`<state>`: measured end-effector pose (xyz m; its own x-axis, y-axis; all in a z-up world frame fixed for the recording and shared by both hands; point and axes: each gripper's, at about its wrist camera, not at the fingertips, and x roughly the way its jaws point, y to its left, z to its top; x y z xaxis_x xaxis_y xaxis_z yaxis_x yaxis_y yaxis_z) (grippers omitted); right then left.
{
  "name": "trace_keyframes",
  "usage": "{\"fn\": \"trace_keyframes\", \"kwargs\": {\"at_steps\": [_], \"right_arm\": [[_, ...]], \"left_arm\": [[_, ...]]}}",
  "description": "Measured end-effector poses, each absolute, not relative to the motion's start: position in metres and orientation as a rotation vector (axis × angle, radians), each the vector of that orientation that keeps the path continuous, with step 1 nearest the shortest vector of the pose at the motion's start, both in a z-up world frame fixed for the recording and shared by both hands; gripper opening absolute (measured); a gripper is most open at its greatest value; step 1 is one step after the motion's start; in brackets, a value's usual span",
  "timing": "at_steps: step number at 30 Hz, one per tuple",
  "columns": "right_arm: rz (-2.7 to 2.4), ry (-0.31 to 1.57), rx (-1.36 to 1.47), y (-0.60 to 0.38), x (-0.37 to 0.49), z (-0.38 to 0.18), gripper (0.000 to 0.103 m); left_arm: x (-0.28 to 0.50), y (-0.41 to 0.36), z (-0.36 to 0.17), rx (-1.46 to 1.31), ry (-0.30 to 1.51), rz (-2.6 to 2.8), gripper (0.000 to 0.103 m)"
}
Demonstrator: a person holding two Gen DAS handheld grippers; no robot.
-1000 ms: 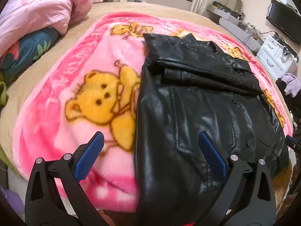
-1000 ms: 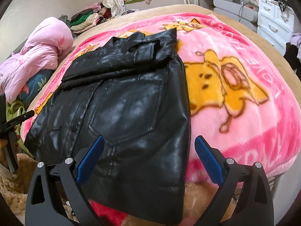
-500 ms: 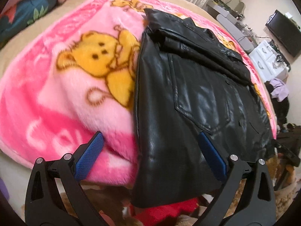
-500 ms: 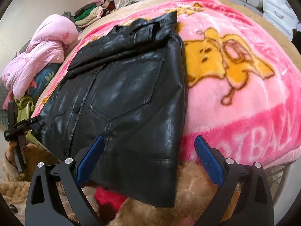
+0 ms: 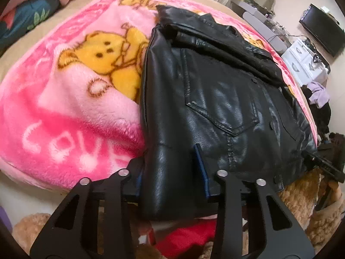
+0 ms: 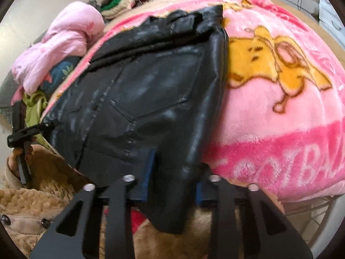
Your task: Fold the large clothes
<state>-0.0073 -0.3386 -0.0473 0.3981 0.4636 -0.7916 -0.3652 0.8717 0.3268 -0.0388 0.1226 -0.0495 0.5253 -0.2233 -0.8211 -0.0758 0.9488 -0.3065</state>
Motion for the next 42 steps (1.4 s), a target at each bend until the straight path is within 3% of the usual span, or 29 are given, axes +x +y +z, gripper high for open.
{"fn": "trace_keyframes", "kwargs": {"at_steps": [2,7,24,42], "right_arm": [[0.542,1.007,0.115,-0.34,-0.013,-0.042,0.016],[0.604,0.96,0.162,-0.342,-0.025,-0.023,0.013],[0.65,0.671,0.366,-0.356,0.016,0.06,0.01],[0.595,0.604,0.495,-0.351,0.128,0.082,0.01]], "left_arm": [[-0.041,0.125,-0.048,-0.349,1.009,-0.099,0.021],[-0.053,0.139,-0.035,-0.481,0.956,-0.163,0.003],[0.005,0.144,0.061,-0.597,0.695,-0.255,0.003],[0.096,0.145,0.084,-0.656,0.625,-0.168,0.004]]}}
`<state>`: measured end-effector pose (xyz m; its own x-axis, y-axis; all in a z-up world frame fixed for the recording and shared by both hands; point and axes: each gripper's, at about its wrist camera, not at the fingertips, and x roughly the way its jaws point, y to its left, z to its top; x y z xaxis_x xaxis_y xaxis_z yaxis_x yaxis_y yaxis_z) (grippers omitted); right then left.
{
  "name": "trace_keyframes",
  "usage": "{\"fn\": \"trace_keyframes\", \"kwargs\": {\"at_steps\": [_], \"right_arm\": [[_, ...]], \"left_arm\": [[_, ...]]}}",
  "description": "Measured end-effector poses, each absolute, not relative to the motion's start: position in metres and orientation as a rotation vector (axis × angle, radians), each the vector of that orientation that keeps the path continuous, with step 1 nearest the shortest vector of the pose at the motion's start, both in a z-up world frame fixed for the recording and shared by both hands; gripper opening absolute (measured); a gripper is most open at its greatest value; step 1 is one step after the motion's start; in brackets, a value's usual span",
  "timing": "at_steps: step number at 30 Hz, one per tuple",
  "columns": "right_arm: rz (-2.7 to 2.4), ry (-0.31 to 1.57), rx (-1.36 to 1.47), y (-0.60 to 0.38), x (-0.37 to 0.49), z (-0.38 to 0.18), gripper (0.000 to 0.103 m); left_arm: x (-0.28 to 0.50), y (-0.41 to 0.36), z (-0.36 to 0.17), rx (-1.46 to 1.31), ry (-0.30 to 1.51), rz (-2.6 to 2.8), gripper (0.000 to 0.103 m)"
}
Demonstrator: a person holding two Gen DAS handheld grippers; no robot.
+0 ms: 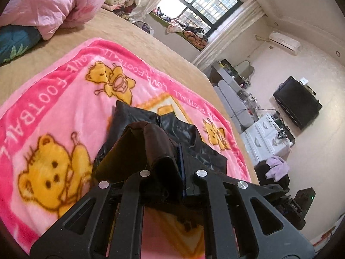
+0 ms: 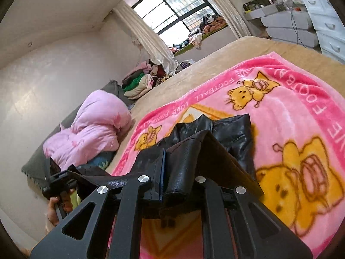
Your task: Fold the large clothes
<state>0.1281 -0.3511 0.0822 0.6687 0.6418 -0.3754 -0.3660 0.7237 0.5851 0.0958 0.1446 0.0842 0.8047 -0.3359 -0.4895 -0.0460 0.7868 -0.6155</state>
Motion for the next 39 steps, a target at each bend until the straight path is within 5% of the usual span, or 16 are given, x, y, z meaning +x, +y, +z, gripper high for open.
{"fn": "trace_keyframes", "kwargs": {"at_steps": [27,39], "right_arm": [[0.388,0.703,0.398,-0.325,0.246,0.044,0.012],[0.342,0.754,0.425,-0.324,0.275,0.003,0.021]], "left_arm": [[0.215,0.152,0.032,-0.613,0.753,-0.062,0.005],[0.243,0.145,0.009,-0.57,0.797,-0.061,0.012]]}}
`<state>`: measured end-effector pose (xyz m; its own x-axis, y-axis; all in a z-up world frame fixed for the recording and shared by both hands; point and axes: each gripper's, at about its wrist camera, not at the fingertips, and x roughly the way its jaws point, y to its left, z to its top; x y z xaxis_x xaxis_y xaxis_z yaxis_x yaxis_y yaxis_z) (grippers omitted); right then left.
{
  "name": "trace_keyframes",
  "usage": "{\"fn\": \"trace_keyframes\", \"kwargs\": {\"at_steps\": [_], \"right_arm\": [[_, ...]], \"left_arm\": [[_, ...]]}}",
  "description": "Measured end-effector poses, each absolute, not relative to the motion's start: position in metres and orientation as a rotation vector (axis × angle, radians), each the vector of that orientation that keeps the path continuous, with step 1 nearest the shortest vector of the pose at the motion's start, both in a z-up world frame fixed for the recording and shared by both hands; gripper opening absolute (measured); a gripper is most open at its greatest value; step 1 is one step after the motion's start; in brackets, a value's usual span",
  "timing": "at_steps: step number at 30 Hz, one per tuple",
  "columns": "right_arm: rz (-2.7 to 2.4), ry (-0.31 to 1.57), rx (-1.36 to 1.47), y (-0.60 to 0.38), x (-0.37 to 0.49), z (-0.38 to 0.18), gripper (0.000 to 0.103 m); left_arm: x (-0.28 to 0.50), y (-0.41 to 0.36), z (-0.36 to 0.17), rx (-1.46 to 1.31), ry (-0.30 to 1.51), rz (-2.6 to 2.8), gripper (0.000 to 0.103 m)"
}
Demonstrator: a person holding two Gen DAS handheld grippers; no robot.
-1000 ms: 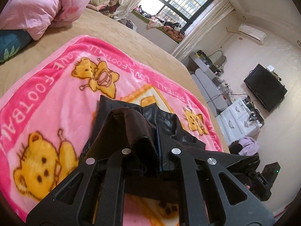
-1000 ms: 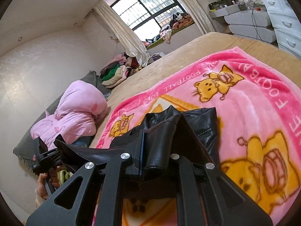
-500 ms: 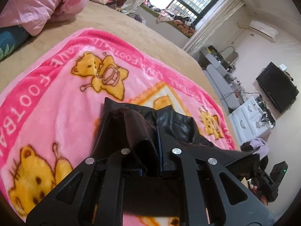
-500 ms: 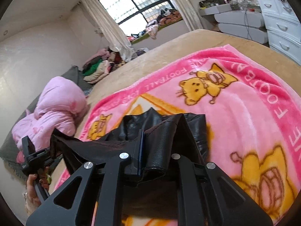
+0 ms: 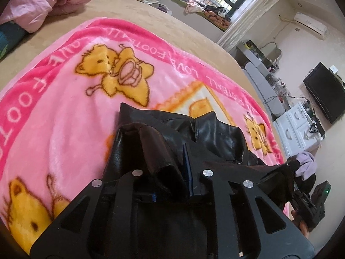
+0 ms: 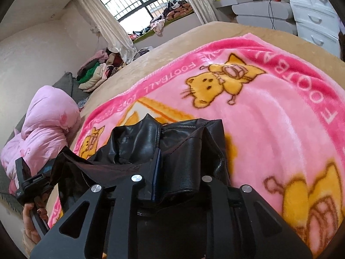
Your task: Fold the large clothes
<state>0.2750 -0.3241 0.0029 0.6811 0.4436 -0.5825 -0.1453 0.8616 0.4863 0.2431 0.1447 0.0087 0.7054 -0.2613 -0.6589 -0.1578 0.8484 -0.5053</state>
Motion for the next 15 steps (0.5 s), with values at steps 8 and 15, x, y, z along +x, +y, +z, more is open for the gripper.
{"fn": "trace_keyframes", "kwargs": {"at_steps": [8,15], "right_arm": [[0.385,0.722,0.471,-0.326,0.277,0.004,0.066],[0.335,0.654,0.39,-0.333,0.268,0.016,0.078]], "left_arm": [[0.246,0.139,0.008,-0.586,0.781,-0.097,0.031],[0.24,0.133,0.021,-0.58,0.719,-0.153,0.046]]}}
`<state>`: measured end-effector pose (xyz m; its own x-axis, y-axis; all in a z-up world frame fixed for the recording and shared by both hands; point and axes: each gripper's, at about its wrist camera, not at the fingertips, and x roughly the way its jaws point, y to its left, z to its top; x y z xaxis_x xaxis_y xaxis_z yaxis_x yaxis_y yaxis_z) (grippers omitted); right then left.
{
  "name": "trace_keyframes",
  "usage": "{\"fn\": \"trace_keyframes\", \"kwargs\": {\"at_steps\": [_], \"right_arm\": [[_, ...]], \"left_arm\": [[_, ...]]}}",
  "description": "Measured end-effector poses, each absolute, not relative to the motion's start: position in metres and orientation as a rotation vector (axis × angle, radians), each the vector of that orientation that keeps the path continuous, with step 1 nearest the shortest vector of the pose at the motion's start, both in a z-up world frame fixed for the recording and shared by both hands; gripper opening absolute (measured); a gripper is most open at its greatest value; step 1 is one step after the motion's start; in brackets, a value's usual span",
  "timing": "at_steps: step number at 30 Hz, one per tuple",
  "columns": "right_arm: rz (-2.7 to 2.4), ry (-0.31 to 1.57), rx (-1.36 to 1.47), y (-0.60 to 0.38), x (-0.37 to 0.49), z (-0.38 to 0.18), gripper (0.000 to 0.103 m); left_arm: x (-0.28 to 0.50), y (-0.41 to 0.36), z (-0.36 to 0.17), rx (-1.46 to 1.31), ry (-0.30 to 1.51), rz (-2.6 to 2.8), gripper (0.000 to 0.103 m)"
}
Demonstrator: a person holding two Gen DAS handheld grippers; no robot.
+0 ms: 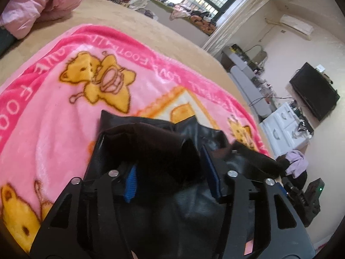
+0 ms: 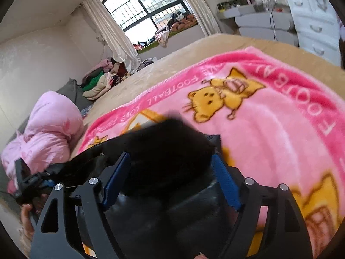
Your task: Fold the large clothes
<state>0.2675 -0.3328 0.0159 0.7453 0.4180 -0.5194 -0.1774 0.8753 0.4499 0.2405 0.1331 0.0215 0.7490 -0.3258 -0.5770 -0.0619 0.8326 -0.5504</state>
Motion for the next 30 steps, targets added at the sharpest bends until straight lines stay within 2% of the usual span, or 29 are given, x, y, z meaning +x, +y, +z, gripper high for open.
{"fn": "trace_keyframes", "kwargs": {"at_steps": [7,12,16,18,19,20,22,26,30], "right_arm": [[0.223,0.687,0.112,-0.316,0.27,0.009,0.079],[0.224,0.725,-0.005,-0.3,0.29,0.0,0.076],[0.229,0.779,-0.039,-0.294,0.308,-0.016,0.067],[0.236,0.789,-0.044,-0.292,0.31,-0.021,0.057],[0.239,0.791,-0.046,-0.292,0.311,-0.023,0.044],[0.225,0.792,-0.053,-0.292,0.313,-0.024,0.03],[0.214,0.775,-0.028,-0.298,0.312,-0.02,0.015],[0.249,0.703,0.055,-0.306,0.304,0.003,0.01],[0.263,0.608,0.059,-0.301,0.302,0.033,0.01]], "left_arm": [[0.229,0.13,0.038,-0.468,0.639,-0.072,0.048],[0.246,0.132,0.018,-0.355,0.722,0.023,0.051],[0.261,0.133,-0.01,-0.303,0.816,0.051,0.052],[0.264,0.128,-0.017,-0.249,0.82,0.076,0.051],[0.264,0.127,-0.019,-0.231,0.821,0.083,0.04],[0.264,0.124,-0.021,-0.208,0.821,0.094,0.025],[0.264,0.125,-0.021,-0.189,0.812,0.119,0.012],[0.257,0.134,0.002,-0.248,0.744,0.101,0.003],[0.253,0.134,0.029,-0.276,0.665,0.103,0.002]]}}
